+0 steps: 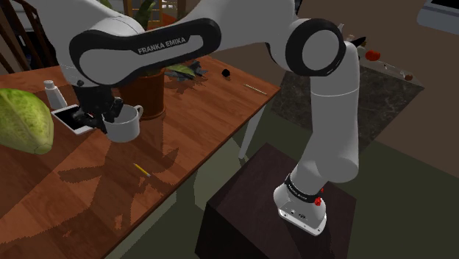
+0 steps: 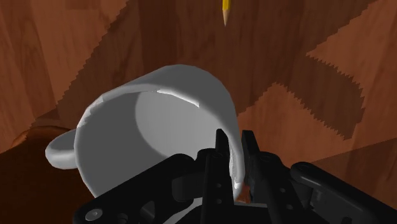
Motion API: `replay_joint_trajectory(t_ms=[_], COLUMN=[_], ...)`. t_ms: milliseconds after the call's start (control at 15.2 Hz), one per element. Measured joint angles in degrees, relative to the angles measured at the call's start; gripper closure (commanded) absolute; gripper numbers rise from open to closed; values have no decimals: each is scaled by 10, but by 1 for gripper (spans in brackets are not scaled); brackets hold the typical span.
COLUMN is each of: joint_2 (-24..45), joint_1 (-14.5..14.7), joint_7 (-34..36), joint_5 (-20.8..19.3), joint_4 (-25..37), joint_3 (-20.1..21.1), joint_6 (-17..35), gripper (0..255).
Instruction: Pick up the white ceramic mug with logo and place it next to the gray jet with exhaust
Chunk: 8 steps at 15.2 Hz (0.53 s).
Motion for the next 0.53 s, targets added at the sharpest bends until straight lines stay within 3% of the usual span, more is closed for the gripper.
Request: replay_joint_trajectory(t_ms=[528], joint_2=[-8], joint_1=[5], joint_7=[-9], joint_5=[7], joint_4=[55], joint_3=[4], joint_6=[-62], gripper=[255])
